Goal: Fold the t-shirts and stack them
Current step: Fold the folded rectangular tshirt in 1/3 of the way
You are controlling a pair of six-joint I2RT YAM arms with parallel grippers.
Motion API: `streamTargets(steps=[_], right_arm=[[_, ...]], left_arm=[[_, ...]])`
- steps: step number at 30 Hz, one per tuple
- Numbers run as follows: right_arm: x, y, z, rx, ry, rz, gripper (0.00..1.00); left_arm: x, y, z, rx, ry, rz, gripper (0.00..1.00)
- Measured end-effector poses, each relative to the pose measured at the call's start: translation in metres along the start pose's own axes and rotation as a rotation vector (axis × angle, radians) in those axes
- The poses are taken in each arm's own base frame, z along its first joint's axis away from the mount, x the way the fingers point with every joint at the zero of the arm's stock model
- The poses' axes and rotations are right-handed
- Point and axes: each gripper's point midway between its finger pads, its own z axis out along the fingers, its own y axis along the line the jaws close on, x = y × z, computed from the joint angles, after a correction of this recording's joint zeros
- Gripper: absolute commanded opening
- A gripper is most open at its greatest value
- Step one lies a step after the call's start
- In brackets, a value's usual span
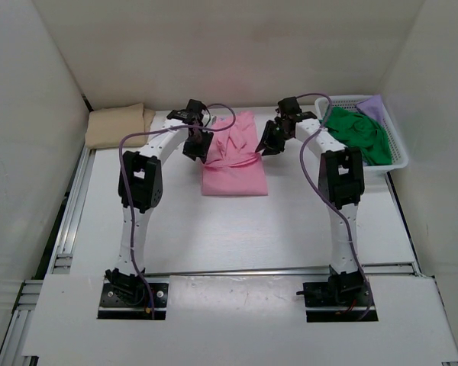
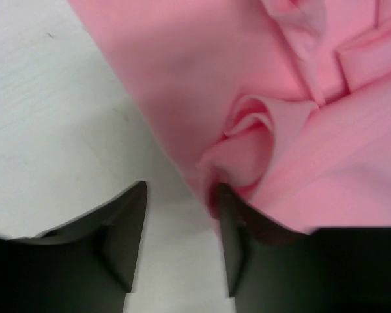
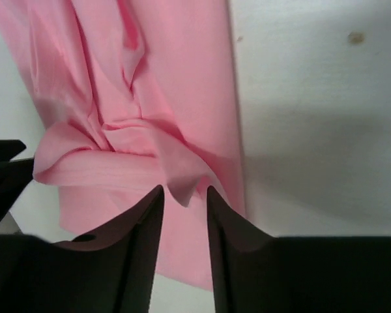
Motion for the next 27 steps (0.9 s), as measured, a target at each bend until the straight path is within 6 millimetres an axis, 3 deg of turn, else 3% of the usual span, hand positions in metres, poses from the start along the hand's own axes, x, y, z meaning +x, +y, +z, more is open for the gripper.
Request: streamTargets(steps=[4,7,9,12,14,16,19,21,24,27], right_arm=[[-0.022,-0.002,0.002,-0.01,-0.038,0.02,0.56],[-0.034,0.001,-0.009,-0.024,-0.074,0.013,0.56],[-0.029,0.0,-0.018,-0.019,-0.078,0.008,0.56],[0.002,-0.01,-0.038,0.009,-0.045,0.016,0.59],[0.026,-0.017,-0.049,0.018,-0.017,0.026,0.6],[0.051,-0.025,-0.054,0.026,0.021,0.043,0.62],[0.082,-0.041,-0.05,0.045,0.088,0.073,0.63],[0.096,-0.046,-0.044,0.05,0.126,0.085,0.63],[0.113,-0.05,-0.038,0.051,0.164,0.089,0.63],[0.125,-0.049,-0.032,0.042,0.186,0.085,0.63]], left_arm=[[-0.016,0.022,0.011,-0.054,-0.038,-0.026,0.67],[-0.026,0.045,0.005,-0.124,-0.076,-0.046,0.67],[-0.029,0.057,-0.004,-0.177,-0.103,-0.055,0.67],[-0.021,0.065,-0.027,-0.256,-0.124,-0.054,0.67],[-0.02,0.05,-0.041,-0.276,-0.143,-0.022,0.67],[-0.023,0.022,-0.047,-0.267,-0.168,0.029,0.67],[-0.022,-0.022,-0.047,-0.233,-0.176,0.109,0.68],[-0.008,-0.04,-0.045,-0.195,-0.127,0.144,0.73],[0.015,-0.045,-0.041,-0.11,-0.043,0.138,0.76],[0.048,-0.03,-0.031,-0.06,0.062,0.092,0.77]])
